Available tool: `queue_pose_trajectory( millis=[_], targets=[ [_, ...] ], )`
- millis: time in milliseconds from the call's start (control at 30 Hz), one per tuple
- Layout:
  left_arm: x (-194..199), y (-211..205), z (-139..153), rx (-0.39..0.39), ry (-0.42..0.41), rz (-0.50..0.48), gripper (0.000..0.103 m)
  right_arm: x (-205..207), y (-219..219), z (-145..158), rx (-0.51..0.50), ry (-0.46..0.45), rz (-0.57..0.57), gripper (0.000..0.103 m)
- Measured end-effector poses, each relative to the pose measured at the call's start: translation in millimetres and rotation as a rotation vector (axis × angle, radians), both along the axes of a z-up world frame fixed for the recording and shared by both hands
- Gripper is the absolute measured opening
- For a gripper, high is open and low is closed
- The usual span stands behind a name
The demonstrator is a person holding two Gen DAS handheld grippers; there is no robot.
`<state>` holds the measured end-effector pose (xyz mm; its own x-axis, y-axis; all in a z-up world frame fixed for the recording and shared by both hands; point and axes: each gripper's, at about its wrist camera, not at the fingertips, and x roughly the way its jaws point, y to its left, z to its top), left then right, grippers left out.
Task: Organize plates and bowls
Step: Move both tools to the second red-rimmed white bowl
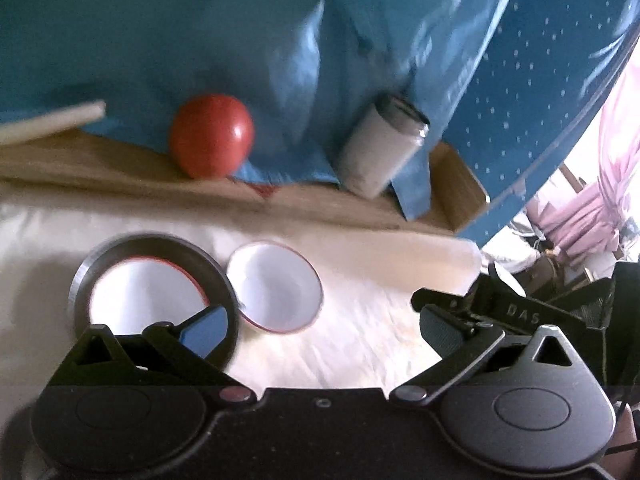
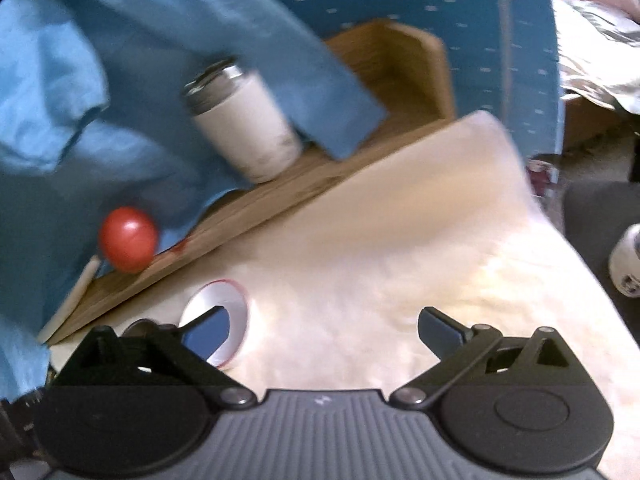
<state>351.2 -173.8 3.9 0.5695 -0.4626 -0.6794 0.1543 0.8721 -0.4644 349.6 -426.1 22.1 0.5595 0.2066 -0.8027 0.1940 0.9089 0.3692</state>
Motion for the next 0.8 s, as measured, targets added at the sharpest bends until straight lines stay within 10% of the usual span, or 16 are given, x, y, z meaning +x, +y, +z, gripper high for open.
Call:
queue_pose_trajectory(
  millis=[267, 800],
  targets=[
    [9.1, -18.4, -30.3, -0.05, 0.141, 0.04, 0.102, -0.5, -23.3, -12.4, -0.007, 0.063, 0.0, 0.102],
    [6.0, 0.4, -68.4, -0.182, 0.28, 0.507, 0.099, 46.2, 17.9, -14.9, -0.13, 0.019, 0.323, 0.102]
  ],
)
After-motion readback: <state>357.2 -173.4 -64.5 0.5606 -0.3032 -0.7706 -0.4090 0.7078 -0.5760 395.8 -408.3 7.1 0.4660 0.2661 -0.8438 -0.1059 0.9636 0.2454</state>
